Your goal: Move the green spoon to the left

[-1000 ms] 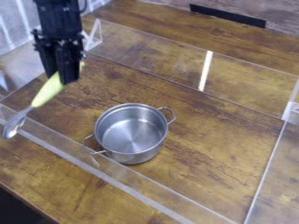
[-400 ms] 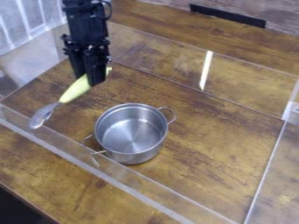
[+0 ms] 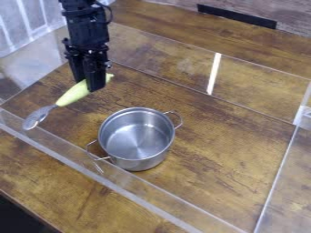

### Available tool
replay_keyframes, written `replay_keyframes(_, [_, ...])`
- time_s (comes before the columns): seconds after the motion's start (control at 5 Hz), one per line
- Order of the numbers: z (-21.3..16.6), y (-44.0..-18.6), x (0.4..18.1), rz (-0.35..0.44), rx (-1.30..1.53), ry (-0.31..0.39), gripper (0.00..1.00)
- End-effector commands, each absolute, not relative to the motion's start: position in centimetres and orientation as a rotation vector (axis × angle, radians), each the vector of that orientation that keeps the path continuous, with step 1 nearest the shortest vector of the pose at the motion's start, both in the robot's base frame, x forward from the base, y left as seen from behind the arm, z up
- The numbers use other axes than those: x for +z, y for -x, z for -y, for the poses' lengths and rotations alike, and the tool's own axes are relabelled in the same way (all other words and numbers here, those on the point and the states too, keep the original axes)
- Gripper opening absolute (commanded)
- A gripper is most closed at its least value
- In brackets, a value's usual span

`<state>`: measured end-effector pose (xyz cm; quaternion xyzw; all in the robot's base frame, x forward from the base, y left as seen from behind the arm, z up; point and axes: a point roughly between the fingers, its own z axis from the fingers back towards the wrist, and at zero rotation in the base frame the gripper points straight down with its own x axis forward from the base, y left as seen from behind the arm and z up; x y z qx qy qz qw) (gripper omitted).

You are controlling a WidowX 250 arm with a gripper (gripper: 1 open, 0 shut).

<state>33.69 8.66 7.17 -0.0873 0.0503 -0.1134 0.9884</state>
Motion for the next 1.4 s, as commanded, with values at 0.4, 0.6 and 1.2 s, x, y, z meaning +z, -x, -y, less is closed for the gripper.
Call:
replay_keyframes(0.4, [-13.4,-32.2,6.8,-0.037,-0.101,0.174,0.0])
replay_keyframes(0.6, [-14.1,-32.8,5.8,-0.022,-0.052,0.17,1.0])
replay_keyframes(1.2, [-13.4,-33.6,6.0,-0.01,-0.012,0.18,0.0])
